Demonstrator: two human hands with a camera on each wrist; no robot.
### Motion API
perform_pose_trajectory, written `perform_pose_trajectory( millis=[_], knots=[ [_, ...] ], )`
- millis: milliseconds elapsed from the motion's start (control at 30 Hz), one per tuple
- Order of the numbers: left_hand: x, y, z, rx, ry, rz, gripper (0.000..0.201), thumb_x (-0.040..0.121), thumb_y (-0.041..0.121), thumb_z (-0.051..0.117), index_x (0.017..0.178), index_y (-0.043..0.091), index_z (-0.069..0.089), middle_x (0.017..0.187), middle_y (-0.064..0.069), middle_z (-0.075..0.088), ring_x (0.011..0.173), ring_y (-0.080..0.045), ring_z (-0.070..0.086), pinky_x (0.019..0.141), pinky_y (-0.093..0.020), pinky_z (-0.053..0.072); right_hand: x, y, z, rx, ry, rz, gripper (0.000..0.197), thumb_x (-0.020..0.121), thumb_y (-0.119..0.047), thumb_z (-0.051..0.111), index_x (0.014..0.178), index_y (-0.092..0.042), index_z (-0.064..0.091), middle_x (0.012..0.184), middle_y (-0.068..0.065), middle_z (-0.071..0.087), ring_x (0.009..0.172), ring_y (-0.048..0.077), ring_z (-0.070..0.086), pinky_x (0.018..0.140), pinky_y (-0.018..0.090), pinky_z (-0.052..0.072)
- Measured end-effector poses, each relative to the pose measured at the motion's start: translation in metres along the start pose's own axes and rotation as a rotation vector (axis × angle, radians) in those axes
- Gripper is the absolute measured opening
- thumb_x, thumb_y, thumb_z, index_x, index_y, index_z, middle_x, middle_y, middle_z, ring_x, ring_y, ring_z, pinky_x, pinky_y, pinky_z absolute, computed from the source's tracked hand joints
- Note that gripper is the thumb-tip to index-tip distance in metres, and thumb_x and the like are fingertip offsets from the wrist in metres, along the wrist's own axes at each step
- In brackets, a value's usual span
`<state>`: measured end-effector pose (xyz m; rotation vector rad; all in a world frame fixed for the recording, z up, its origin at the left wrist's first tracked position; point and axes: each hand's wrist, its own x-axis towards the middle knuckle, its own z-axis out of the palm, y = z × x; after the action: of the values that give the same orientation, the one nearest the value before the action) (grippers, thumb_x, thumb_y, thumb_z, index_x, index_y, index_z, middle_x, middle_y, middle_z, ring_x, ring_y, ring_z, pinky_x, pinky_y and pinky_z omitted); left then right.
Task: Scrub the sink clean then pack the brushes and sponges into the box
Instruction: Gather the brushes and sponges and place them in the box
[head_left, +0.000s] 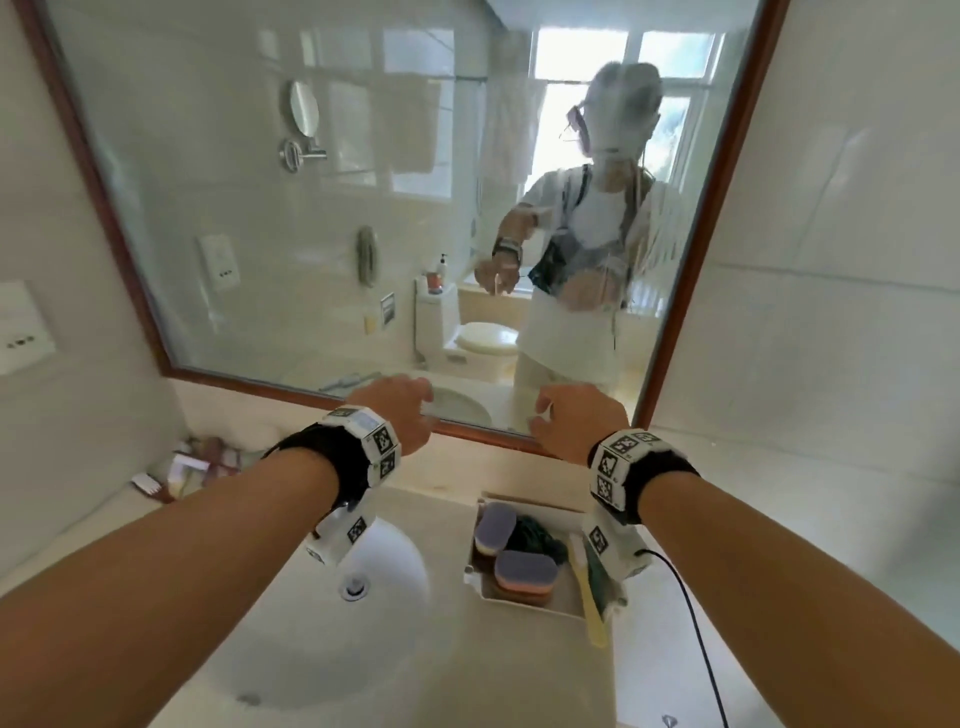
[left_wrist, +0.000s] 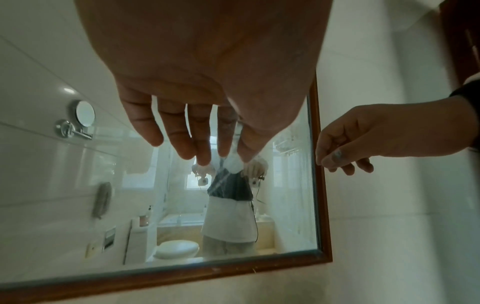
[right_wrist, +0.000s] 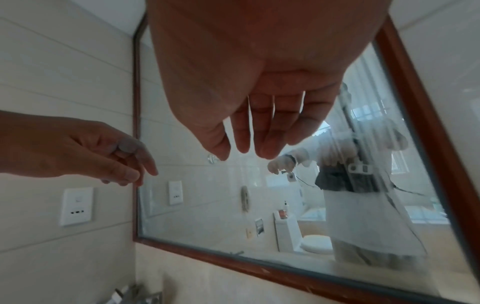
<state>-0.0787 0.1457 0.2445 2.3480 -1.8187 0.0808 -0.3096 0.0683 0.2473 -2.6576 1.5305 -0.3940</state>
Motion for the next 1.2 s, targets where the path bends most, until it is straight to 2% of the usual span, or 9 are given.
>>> perform_pose_trajectory(
  millis=[200,267,333,433,533,700,900,1033,1200],
  knots=[
    [-0.043,-0.078,-0.070,0.056,0.096,-0.023,0.034,0.089,0.047,0.051,0.119,0.033,0.056,0.121,0.003,0.059,0.111,-0.022,0.056,0.093,-0.039,0.047,-0.006,-0.092,-0.036,0.008,0.084,-0.078,0.026,0.087,-0.051,0.053,0.104,-0.032,0.061,0.108,-0.008,0.064,0.099,0.017,0.060,0.074,0.028,0.042],
    [-0.053,-0.099,-0.085,0.062,0.113,-0.045,0.035,0.090,0.048,0.050,0.120,0.032,0.056,0.121,0.003,0.059,0.111,-0.021,0.056,0.093,-0.038,0.046,-0.003,-0.120,-0.039,0.024,0.074,-0.093,0.026,0.086,-0.055,0.052,0.101,-0.036,0.060,0.102,-0.010,0.065,0.099,0.017,0.061,0.077,0.029,0.046],
    [-0.060,-0.117,-0.096,0.054,0.113,-0.073,0.036,0.091,0.048,0.050,0.122,0.031,0.055,0.122,0.003,0.058,0.113,-0.022,0.055,0.095,-0.038,0.046,0.002,-0.148,-0.038,0.014,0.053,-0.127,0.028,0.085,-0.057,0.051,0.100,-0.036,0.059,0.099,-0.011,0.064,0.099,0.016,0.060,0.082,0.033,0.048],
    [-0.066,-0.148,-0.107,0.046,0.119,-0.106,0.036,0.092,0.046,0.048,0.123,0.029,0.055,0.123,0.001,0.058,0.113,-0.023,0.055,0.095,-0.038,0.046,0.018,-0.191,-0.040,-0.002,0.046,-0.208,0.028,0.088,-0.052,0.052,0.105,-0.032,0.060,0.106,-0.007,0.062,0.100,0.018,0.059,0.076,0.030,0.044],
    [-0.073,-0.190,-0.114,0.043,0.118,-0.181,0.037,0.092,0.045,0.047,0.124,0.028,0.054,0.124,0.000,0.058,0.113,-0.024,0.056,0.095,-0.039,0.047,0.044,-0.238,-0.038,0.007,0.049,-0.293,0.027,0.088,-0.051,0.053,0.105,-0.031,0.060,0.108,-0.005,0.062,0.100,0.019,0.059,0.076,0.031,0.043],
    [-0.086,-0.272,-0.123,0.037,0.107,-0.372,0.036,0.091,0.044,0.049,0.122,0.027,0.055,0.125,0.002,0.058,0.113,-0.024,0.057,0.092,-0.036,0.047,0.092,-0.332,-0.018,0.078,0.034,-0.471,0.023,0.086,-0.051,0.055,0.099,-0.032,0.061,0.097,-0.010,0.064,0.094,0.018,0.062,0.074,0.029,0.045],
    [-0.121,-0.370,-0.122,0.035,0.133,-0.608,0.036,0.089,0.049,0.051,0.120,0.030,0.055,0.122,0.003,0.057,0.114,-0.022,0.056,0.091,-0.035,0.045,0.114,-0.450,0.023,0.097,-0.059,-0.714,0.023,0.088,-0.046,0.056,0.100,-0.027,0.062,0.096,-0.007,0.063,0.089,0.019,0.062,0.070,0.028,0.045],
    [-0.148,-0.425,-0.118,0.042,0.135,-0.681,0.036,0.090,0.048,0.052,0.121,0.029,0.055,0.120,0.003,0.057,0.113,-0.021,0.055,0.091,-0.035,0.045,0.111,-0.518,0.046,0.100,-0.067,-0.825,0.024,0.088,-0.047,0.056,0.101,-0.028,0.060,0.099,-0.008,0.064,0.092,0.017,0.061,0.072,0.029,0.045],
    [-0.166,-0.497,-0.113,0.040,0.152,-0.704,0.035,0.090,0.048,0.053,0.121,0.030,0.054,0.122,0.004,0.057,0.116,-0.019,0.053,0.093,-0.034,0.045,0.109,-0.594,0.069,0.124,-0.076,-0.829,0.025,0.087,-0.048,0.057,0.103,-0.029,0.060,0.106,-0.004,0.064,0.097,0.019,0.062,0.078,0.033,0.052]
  ],
)
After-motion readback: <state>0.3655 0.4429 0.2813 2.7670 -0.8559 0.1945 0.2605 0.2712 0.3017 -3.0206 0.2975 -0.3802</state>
